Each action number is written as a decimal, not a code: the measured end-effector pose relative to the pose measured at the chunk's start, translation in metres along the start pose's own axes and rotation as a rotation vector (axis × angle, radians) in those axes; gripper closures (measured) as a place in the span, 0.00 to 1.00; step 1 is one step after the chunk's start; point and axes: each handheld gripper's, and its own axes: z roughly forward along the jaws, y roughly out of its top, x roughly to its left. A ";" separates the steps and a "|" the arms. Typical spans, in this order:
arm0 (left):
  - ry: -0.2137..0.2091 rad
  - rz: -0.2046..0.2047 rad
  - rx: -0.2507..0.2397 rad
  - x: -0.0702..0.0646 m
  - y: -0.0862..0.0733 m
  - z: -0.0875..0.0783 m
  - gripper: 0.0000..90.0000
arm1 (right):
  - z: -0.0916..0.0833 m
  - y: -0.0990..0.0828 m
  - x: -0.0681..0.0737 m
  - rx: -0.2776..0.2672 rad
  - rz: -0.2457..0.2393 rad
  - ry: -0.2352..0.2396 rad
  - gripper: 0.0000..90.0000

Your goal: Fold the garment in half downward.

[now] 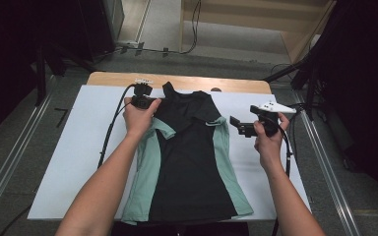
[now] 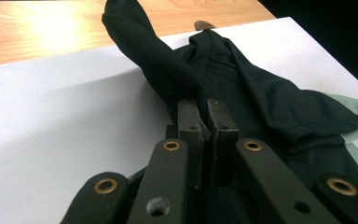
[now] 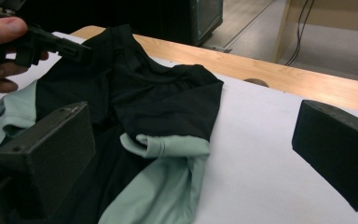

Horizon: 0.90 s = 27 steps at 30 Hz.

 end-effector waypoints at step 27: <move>-0.017 0.043 -0.019 -0.002 -0.004 -0.005 0.96 | 0.095 0.017 -0.022 0.143 0.073 0.021 0.04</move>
